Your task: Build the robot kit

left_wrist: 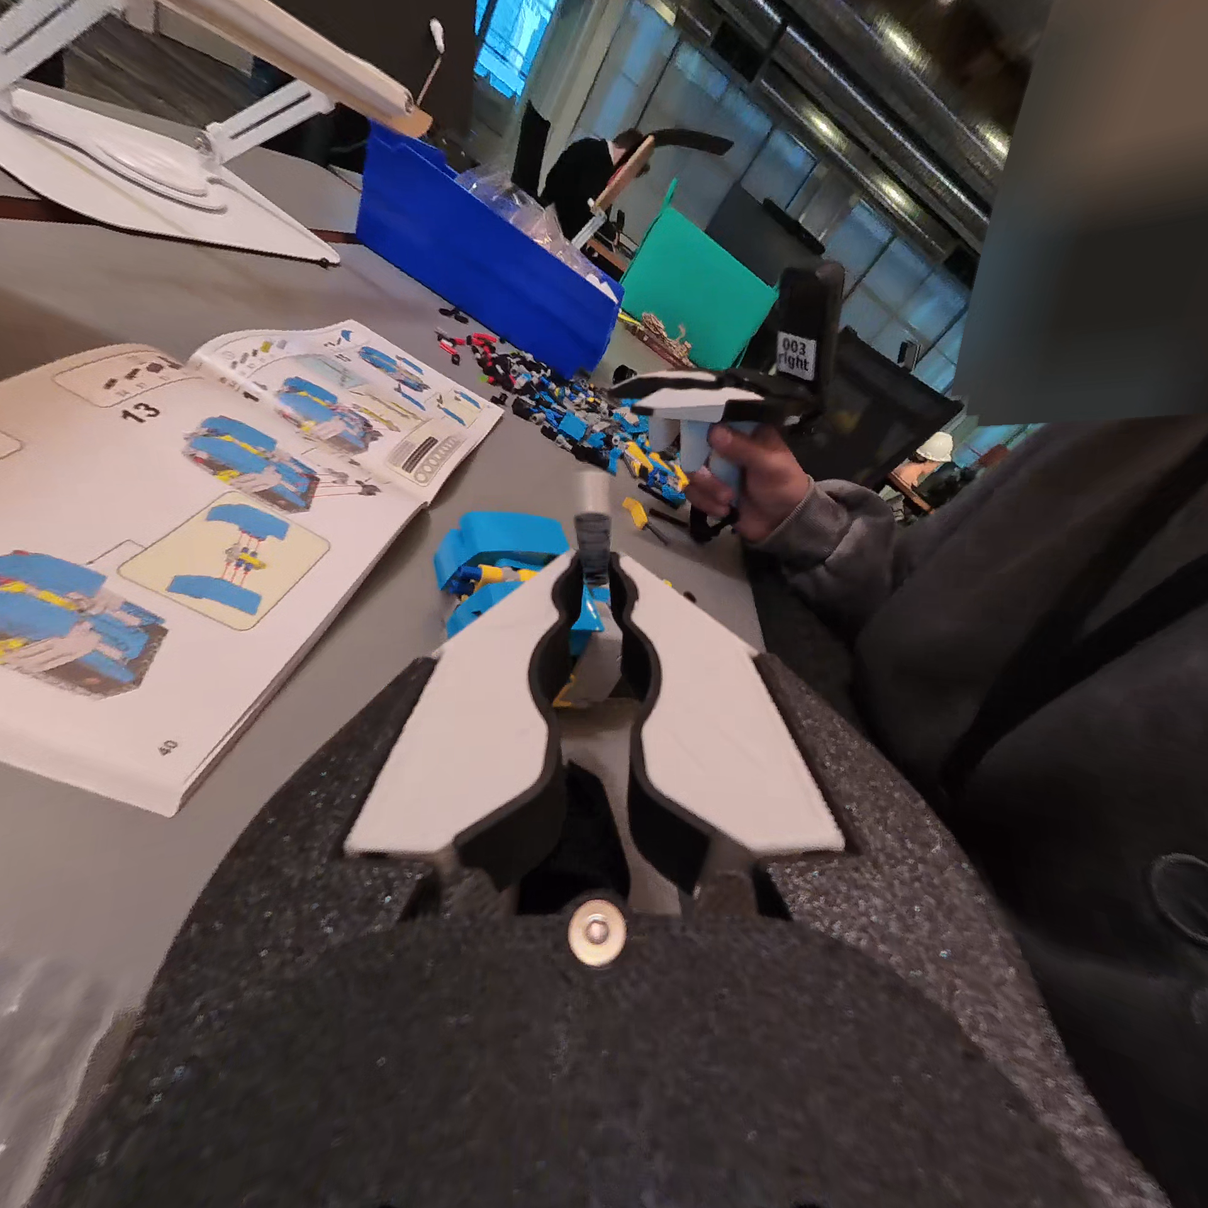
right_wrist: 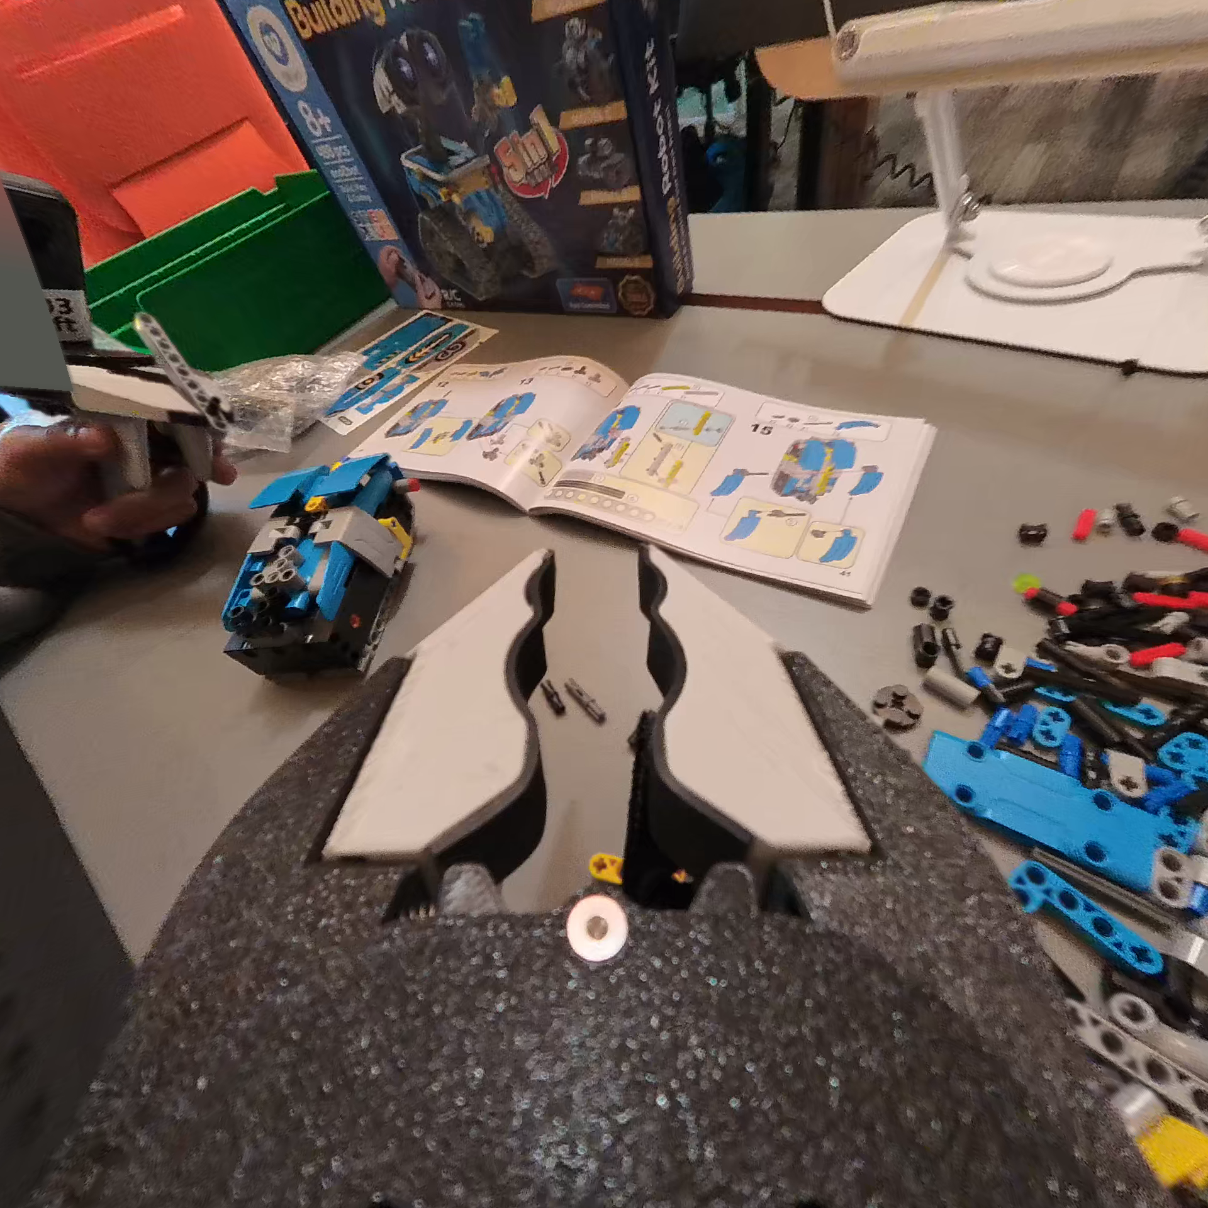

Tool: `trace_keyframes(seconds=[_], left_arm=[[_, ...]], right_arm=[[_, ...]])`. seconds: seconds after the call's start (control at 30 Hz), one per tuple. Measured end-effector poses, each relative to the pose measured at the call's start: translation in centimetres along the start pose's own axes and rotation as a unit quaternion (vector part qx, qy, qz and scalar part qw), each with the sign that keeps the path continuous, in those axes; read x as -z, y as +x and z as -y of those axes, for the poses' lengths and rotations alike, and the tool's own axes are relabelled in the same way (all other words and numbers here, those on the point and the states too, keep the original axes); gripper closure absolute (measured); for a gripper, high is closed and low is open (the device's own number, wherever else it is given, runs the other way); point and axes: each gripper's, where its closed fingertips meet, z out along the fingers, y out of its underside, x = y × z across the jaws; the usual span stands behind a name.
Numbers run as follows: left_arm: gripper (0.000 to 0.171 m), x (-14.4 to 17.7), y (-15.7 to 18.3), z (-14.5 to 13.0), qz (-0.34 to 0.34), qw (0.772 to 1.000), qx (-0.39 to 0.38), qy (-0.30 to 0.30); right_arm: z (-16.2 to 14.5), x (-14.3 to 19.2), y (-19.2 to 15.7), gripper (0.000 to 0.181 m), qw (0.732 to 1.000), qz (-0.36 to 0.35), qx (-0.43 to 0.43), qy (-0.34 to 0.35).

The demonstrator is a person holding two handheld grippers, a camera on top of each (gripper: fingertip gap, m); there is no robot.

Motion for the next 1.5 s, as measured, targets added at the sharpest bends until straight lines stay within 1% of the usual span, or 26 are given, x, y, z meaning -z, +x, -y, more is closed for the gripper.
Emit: trace_keyframes(seconds=[0.1, 0.27, 0.47, 0.6, 0.67, 0.7, 0.8, 0.87, 0.9, 0.93, 1.0, 1.03, 1.1, 1.13, 1.17, 1.23, 1.33, 1.43, 1.47, 1.5], left_arm=[[0.165, -0.3, -0.1, -0.5, -0.001, 1.000, 0.004, -0.016], [0.165, -0.1, -0.4, -0.2, -0.008, 1.000, 0.021, -0.005], [0.165, -0.1, 0.1, -0.2, -0.018, 1.000, 0.019, -0.003], [0.165, -0.5, 1.5, -0.4, -0.045, 0.999, 0.010, -0.002], [0.165, -0.9, 2.7, -0.8, -0.065, 0.998, -0.003, -0.012], [0.164, -1.2, 3.3, -1.2, -0.075, 0.997, -0.008, -0.021], [0.164, -2.1, 5.1, -2.6, -0.098, 0.994, -0.017, -0.052], [0.164, -2.8, 6.2, -3.8, -0.107, 0.991, -0.026, -0.077], [0.164, -3.0, 6.8, -4.3, -0.111, 0.989, -0.034, -0.089], [0.164, -3.2, 7.4, -4.8, -0.115, 0.988, -0.043, -0.098], [0.164, -3.6, 8.3, -5.4, -0.121, 0.985, -0.058, -0.107], [0.164, -3.7, 8.7, -5.6, -0.123, 0.984, -0.065, -0.113], [0.164, -3.9, 9.2, -6.2, -0.122, 0.981, -0.082, -0.124], [0.164, -3.9, 9.3, -6.3, -0.121, 0.980, -0.090, -0.128], [0.164, -4.0, 9.4, -6.5, -0.122, 0.979, -0.095, -0.131], [0.164, -4.0, 9.6, -6.3, -0.120, 0.980, -0.102, -0.126], [0.164, -3.6, 9.7, -5.1, -0.124, 0.983, -0.088, -0.099], [0.165, -2.8, 9.5, -2.6, -0.137, 0.989, -0.043, -0.038], [0.165, -2.5, 9.6, -1.9, -0.146, 0.989, -0.021, -0.020], [0.164, -2.4, 9.6, -1.6, -0.154, 0.988, -0.007, -0.015]], right_arm=[[-0.7, -0.7, -0.2, 0.158, 0.999, 0.021, -0.020, -0.017], [-1.3, -1.6, -0.9, 0.160, 0.998, 0.048, -0.038, -0.032], [-0.8, -1.4, -1.6, 0.162, 0.997, 0.063, -0.031, -0.022], [-0.2, -1.1, -3.0, 0.159, 0.996, 0.086, -0.011, -0.012], [0.1, -1.1, -4.9, 0.152, 0.992, 0.123, -0.001, -0.007], [0.5, -1.1, -6.5, 0.149, 0.988, 0.154, -0.003, -0.003], [2.2, -1.1, -12.6, 0.145, 0.963, 0.267, -0.028, 0.010], [3.5, -1.4, -17.0, 0.147, 0.944, 0.327, -0.025, 0.026], [3.7, -1.7, -19.2, 0.148, 0.934, 0.356, -0.024, 0.023], [3.3, -2.4, -20.8, 0.149, 0.929, 0.369, -0.018, 0.002], [1.5, -4.1, -22.5, 0.141, 0.930, 0.363, 0.014, -0.056], [0.7, -4.3, -23.2, 0.143, 0.926, 0.370, 0.023, -0.076], [-0.2, -4.4, -23.7, 0.151, 0.924, 0.371, 0.033, -0.089], [-0.3, -4.4, -23.6, 0.160, 0.926, 0.367, 0.038, -0.087], [-0.6, -4.2, -23.4, 0.174, 0.925, 0.366, 0.046, -0.090], [-0.1, -3.5, -23.0, 0.174, 0.926, 0.367, 0.045, -0.077], [1.3, -2.4, -21.7, 0.175, 0.923, 0.382, -0.018, -0.035], [1.9, -1.3, -20.0, 0.175, 0.915, 0.395, -0.077, -0.010], [1.6, -1.1, -19.8, 0.175, 0.914, 0.397, -0.078, -0.013], [1.4, -1.0, -19.9, 0.174, 0.915, 0.397, -0.070, -0.013]])
